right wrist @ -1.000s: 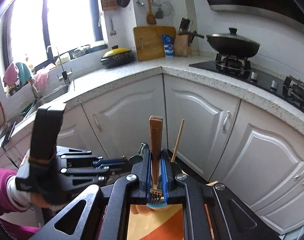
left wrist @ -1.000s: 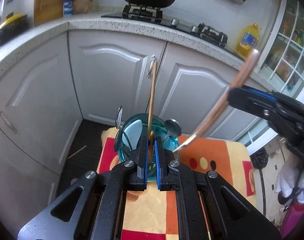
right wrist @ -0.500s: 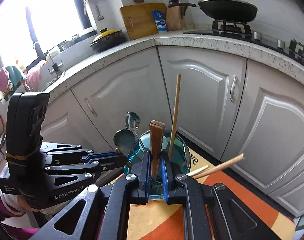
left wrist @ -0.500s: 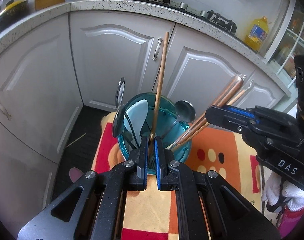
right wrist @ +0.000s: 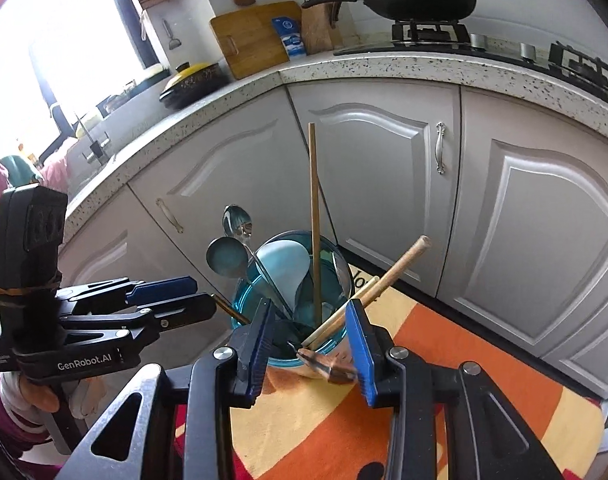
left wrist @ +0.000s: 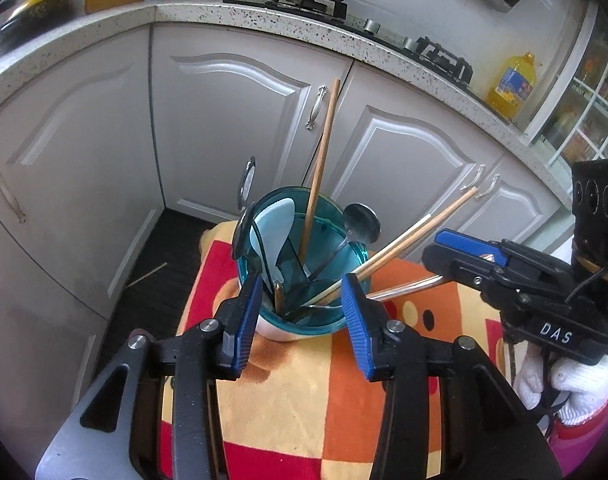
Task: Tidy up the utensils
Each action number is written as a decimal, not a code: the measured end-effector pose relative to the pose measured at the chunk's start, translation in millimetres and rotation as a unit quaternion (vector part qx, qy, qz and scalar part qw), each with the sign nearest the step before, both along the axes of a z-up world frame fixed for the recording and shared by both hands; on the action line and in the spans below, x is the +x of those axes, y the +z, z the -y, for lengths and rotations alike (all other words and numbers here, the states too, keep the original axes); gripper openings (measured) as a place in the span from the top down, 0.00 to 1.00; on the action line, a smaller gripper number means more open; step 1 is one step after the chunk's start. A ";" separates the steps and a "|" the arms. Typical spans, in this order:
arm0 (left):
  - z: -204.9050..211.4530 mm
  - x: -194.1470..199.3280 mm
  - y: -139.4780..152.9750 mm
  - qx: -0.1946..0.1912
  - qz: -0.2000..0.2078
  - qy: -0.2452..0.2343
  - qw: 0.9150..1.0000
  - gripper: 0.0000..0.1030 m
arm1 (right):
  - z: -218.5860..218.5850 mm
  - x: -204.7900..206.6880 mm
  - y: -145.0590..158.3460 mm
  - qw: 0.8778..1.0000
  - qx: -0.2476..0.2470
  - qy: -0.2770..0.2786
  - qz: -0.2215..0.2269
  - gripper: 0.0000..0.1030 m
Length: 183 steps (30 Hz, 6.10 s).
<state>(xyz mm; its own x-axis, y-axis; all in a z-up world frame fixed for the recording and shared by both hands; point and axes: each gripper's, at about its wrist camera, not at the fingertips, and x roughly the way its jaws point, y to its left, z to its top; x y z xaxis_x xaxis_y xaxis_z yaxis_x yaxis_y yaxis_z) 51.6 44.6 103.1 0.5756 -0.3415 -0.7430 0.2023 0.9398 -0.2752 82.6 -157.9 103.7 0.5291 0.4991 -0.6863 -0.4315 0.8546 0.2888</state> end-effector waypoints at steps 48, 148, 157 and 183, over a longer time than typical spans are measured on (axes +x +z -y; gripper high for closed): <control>25.3 -95.3 40.0 0.084 0.107 0.048 0.990 0.53 | -9.3 -111.8 33.5 0.989 -0.055 -0.107 0.086 0.37; 45.6 -87.9 10.4 0.126 0.098 0.040 0.986 0.54 | 22.6 -96.4 -8.2 0.988 -0.073 -0.133 0.014 0.33; 45.0 -88.3 10.5 0.124 0.096 0.041 0.987 0.54 | 17.7 -96.1 -7.6 0.989 -0.078 -0.128 0.014 0.33; 41.7 -87.2 11.4 0.122 0.098 0.044 0.987 0.54 | 2.9 -94.1 -8.6 0.990 -0.091 -0.110 0.013 0.33</control>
<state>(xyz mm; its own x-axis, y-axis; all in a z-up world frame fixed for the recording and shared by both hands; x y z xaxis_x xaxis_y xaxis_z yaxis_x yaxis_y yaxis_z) -35.6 2.9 114.5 0.7356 -0.1083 -0.6687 0.1438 0.9896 -0.0020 -11.5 -160.8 95.0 0.6305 0.2397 -0.7383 -0.2352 0.9654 0.1126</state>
